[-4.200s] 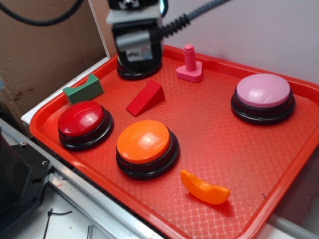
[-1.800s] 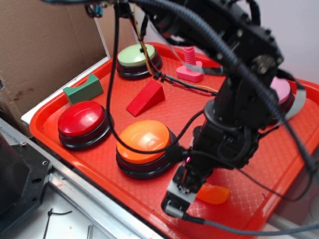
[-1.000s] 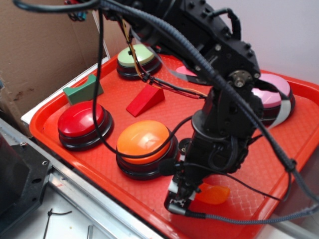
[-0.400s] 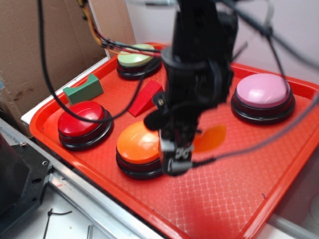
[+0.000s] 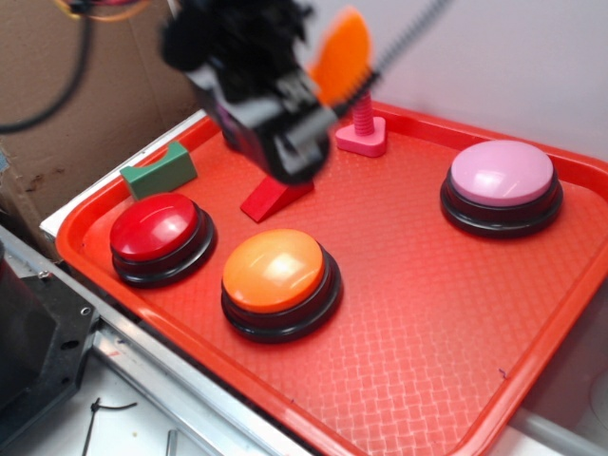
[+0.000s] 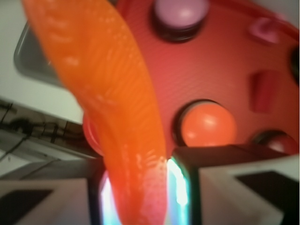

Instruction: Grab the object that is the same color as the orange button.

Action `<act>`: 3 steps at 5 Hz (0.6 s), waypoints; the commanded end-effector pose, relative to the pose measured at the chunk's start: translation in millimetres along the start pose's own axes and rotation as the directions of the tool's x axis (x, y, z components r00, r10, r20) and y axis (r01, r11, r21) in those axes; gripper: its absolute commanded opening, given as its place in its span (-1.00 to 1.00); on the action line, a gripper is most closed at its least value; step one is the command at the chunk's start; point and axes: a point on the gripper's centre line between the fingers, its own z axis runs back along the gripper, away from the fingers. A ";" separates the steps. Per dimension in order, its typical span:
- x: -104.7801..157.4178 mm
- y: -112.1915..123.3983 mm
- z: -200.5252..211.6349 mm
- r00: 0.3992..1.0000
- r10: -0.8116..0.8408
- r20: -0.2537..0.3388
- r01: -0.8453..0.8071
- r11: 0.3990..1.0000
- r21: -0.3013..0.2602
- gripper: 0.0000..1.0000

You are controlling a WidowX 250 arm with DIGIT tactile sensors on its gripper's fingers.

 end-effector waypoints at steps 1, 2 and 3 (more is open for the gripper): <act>-9.8 6.5 112.6 0.991 0.072 0.116 -0.067 0.996 -0.052 -1.00; -4.7 11.4 140.5 0.991 0.088 0.098 -0.083 0.995 -0.050 -1.00; -2.1 18.6 132.7 0.990 0.132 0.050 -0.132 0.991 0.001 -1.00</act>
